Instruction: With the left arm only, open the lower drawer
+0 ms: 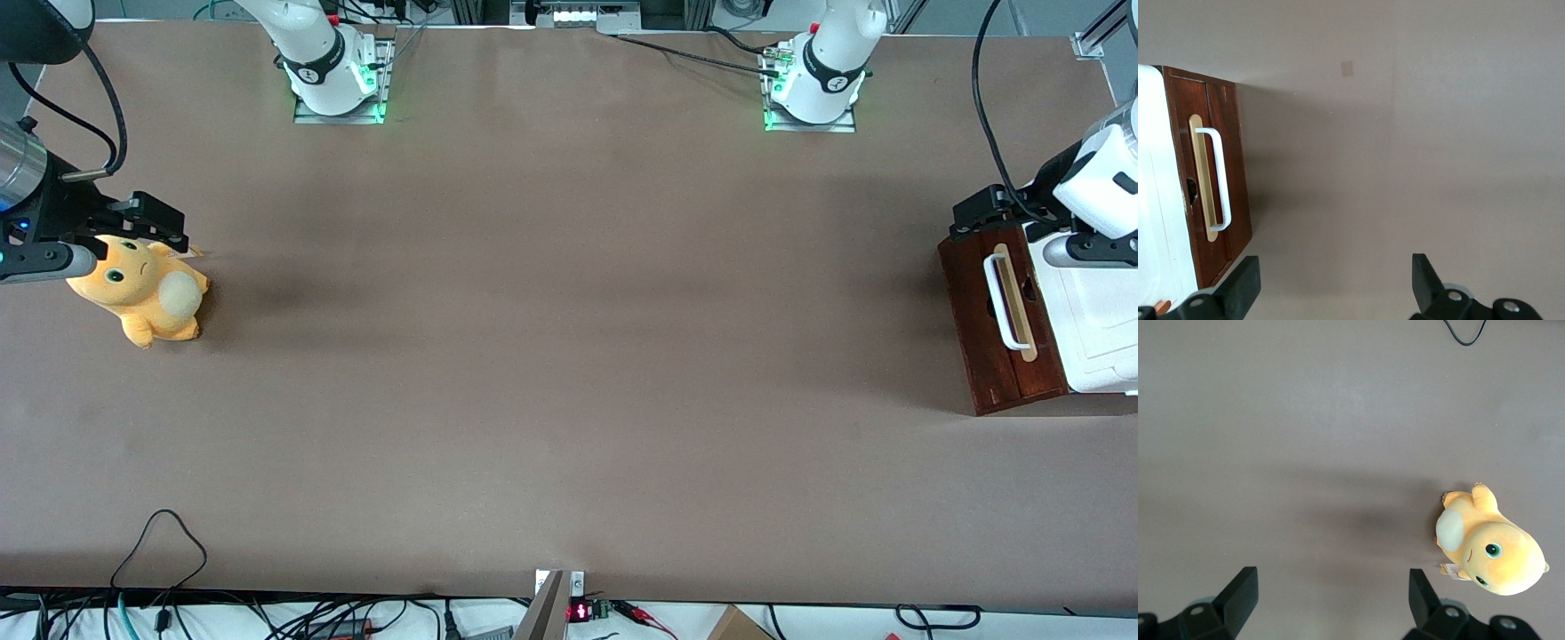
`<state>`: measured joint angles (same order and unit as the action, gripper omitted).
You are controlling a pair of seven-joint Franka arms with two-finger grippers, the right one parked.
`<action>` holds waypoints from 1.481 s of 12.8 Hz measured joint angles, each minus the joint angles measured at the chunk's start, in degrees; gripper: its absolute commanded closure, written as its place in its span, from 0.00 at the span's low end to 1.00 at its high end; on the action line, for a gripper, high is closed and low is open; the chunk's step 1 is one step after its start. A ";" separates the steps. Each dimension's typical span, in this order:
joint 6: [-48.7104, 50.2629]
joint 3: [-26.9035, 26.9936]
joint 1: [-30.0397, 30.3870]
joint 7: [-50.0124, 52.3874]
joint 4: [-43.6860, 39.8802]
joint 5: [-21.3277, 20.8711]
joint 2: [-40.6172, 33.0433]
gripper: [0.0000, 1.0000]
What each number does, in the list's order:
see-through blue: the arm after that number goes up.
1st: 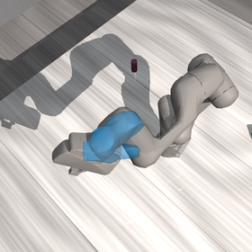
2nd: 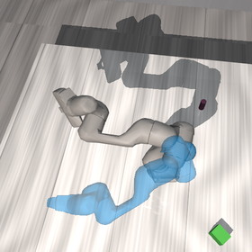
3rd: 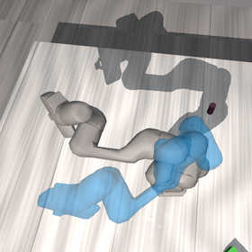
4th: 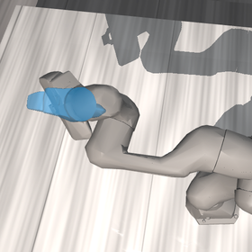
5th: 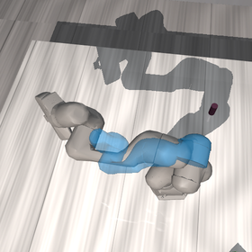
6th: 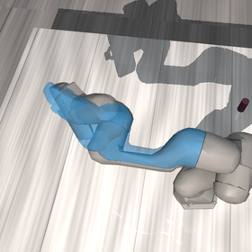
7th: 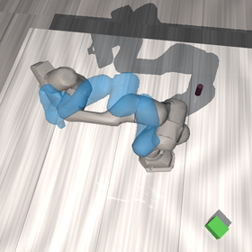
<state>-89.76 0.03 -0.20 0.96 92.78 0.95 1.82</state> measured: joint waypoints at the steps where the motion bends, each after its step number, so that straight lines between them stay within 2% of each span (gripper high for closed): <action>1: 0.81 0.01 0.00 -0.06 0.01 0.00 0.01 0.00; 5: 1.01 0.04 0.02 -0.15 0.36 0.00 0.74 0.00; 7: 0.61 -0.17 0.04 -0.10 0.47 -1.98 1.76 0.05; 10: 0.51 -4.04 0.23 4.51 1.75 -15.62 3.90 0.05; 16: 0.46 -12.50 0.21 27.65 12.93 -44.51 9.80 0.05; 19: 0.41 -13.85 0.20 38.04 18.64 -54.72 13.58 0.05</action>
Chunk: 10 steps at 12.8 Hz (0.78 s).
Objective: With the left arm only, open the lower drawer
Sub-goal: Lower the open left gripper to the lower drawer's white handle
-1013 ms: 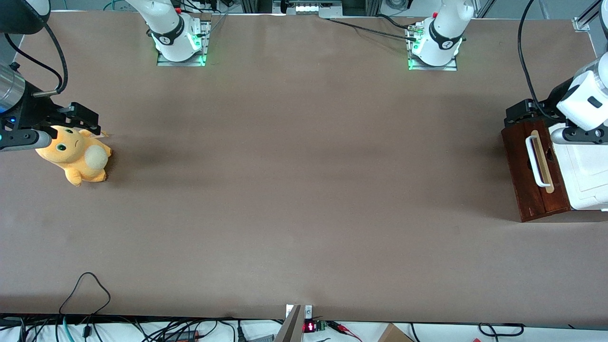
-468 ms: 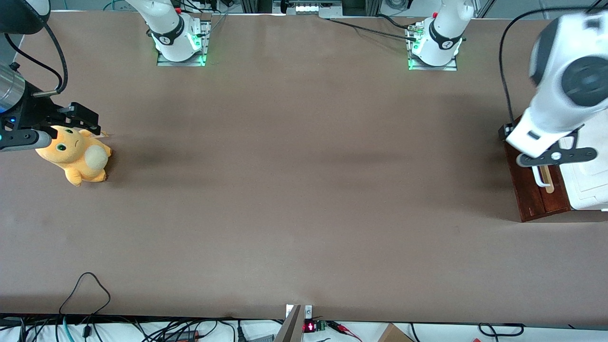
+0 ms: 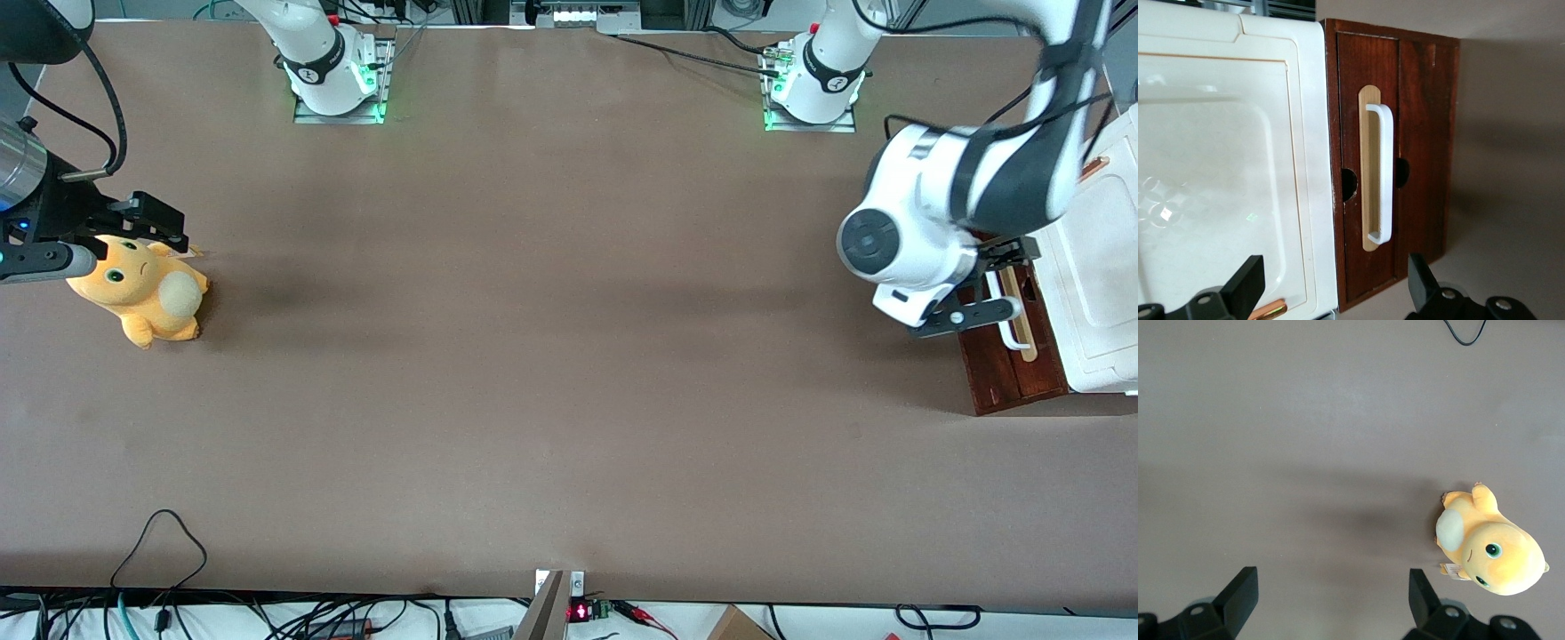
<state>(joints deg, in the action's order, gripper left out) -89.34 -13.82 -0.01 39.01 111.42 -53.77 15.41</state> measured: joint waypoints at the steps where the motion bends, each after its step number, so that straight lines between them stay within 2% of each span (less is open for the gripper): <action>1: -0.02 0.01 0.11 2.55 1.40 -2.70 1.15 0.05; 5: 0.10 0.02 0.40 8.76 5.25 -12.14 5.73 0.06; 8: 1.84 0.04 0.49 12.28 7.27 -21.23 11.08 0.08; 10: 2.80 0.04 0.49 14.02 7.99 -24.97 13.32 0.10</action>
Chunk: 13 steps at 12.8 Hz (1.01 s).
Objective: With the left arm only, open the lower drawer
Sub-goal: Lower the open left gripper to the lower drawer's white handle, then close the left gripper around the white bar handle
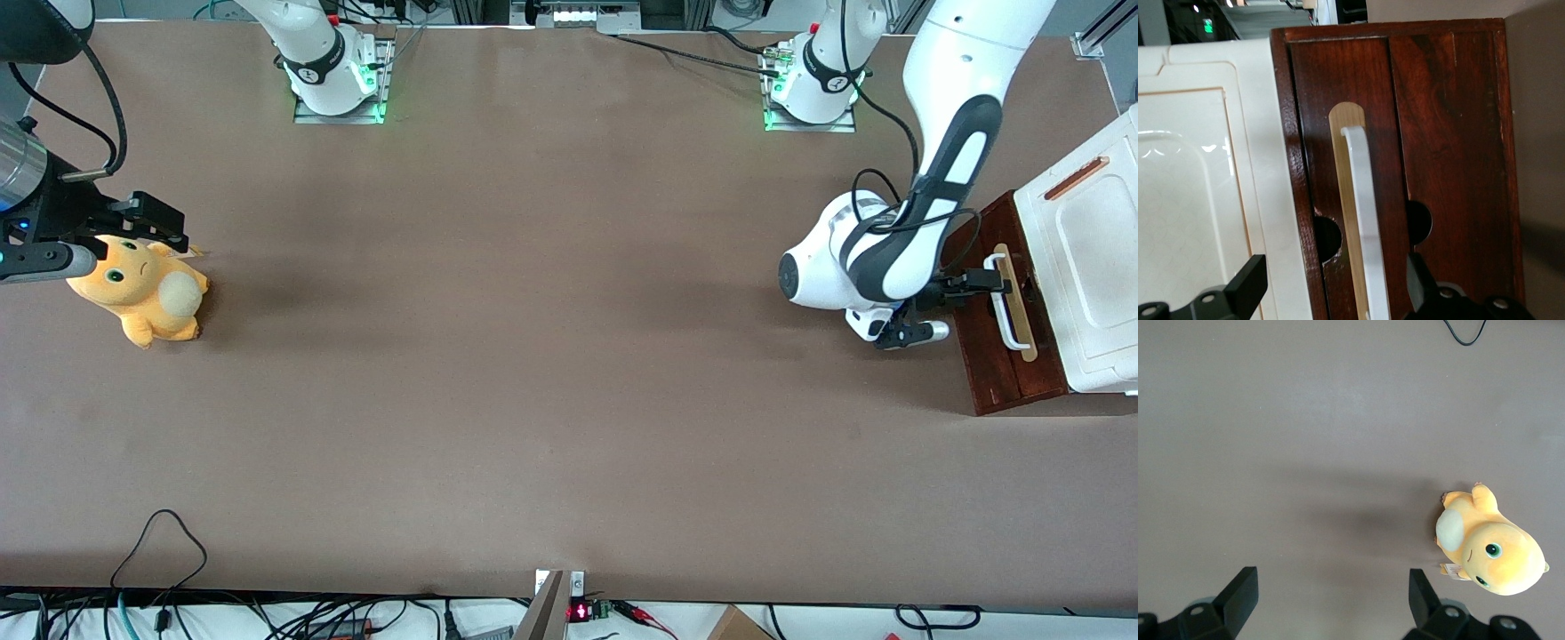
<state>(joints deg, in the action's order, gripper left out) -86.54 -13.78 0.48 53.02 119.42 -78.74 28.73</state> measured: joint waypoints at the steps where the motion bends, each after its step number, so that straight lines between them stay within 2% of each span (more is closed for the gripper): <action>1: 1.27 -0.01 0.01 1.36 0.17 -1.87 1.24 0.10; 6: 5.62 0.03 1.16 5.84 0.24 -8.36 5.68 0.12; 10: 5.79 0.05 2.39 6.93 0.05 -8.94 6.46 0.33; 13: 5.86 0.05 2.63 7.31 0.01 -8.94 6.82 0.38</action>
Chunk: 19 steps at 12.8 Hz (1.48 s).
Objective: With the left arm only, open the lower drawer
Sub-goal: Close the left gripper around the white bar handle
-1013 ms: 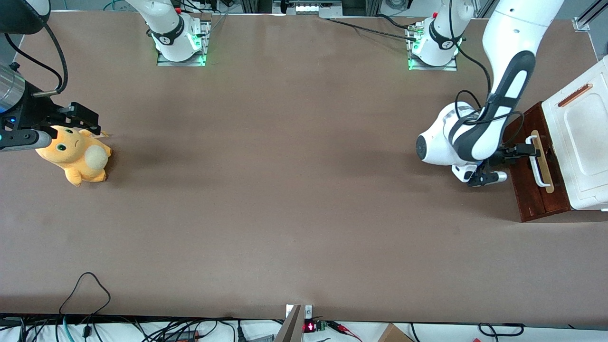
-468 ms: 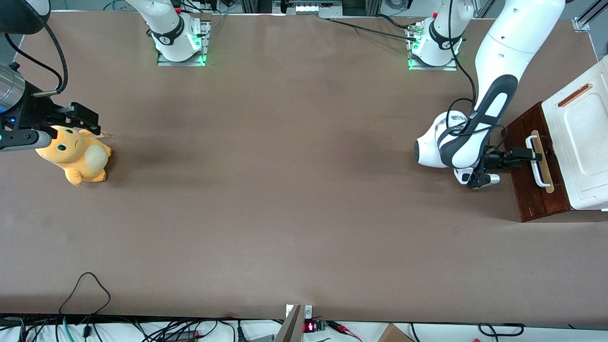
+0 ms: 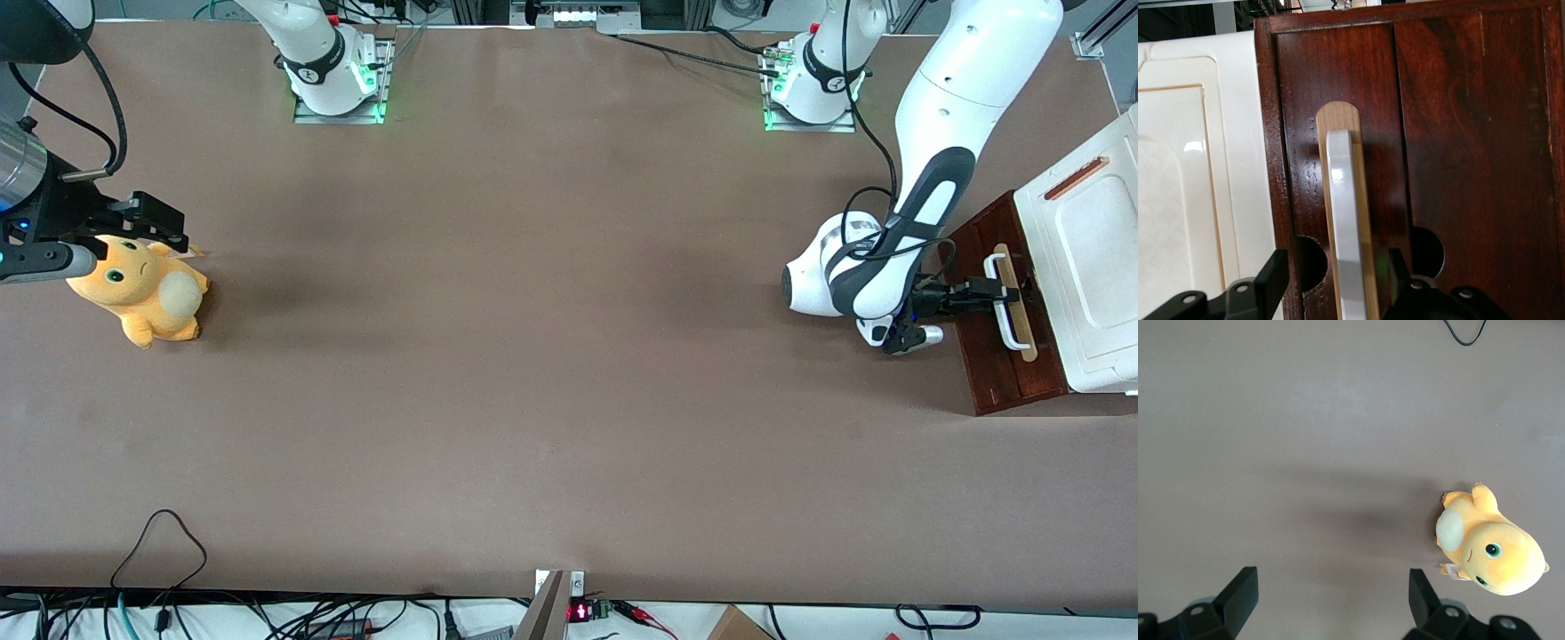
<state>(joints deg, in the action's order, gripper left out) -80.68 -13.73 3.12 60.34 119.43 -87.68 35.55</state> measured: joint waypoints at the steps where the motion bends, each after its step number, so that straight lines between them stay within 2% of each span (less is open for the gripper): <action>1: 0.00 0.00 0.18 0.04 -0.02 -0.01 0.18 0.38; 2: 0.00 0.00 0.40 0.09 -0.03 -0.12 0.35 0.41; 4: 0.00 0.00 0.97 0.15 -0.03 -0.36 0.54 0.53; 6: 0.00 0.01 1.31 0.20 -0.04 -0.59 0.67 0.61; 8: 0.00 0.00 1.33 0.23 -0.05 -0.69 0.78 0.66; 15: 0.00 0.00 1.40 0.28 -0.07 -0.74 0.85 0.67; 19: 0.01 0.00 1.58 0.28 -0.07 -1.51 0.86 0.75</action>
<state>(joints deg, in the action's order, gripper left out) -80.68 -13.73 4.70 60.62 119.36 -89.20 36.41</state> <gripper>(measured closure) 0.705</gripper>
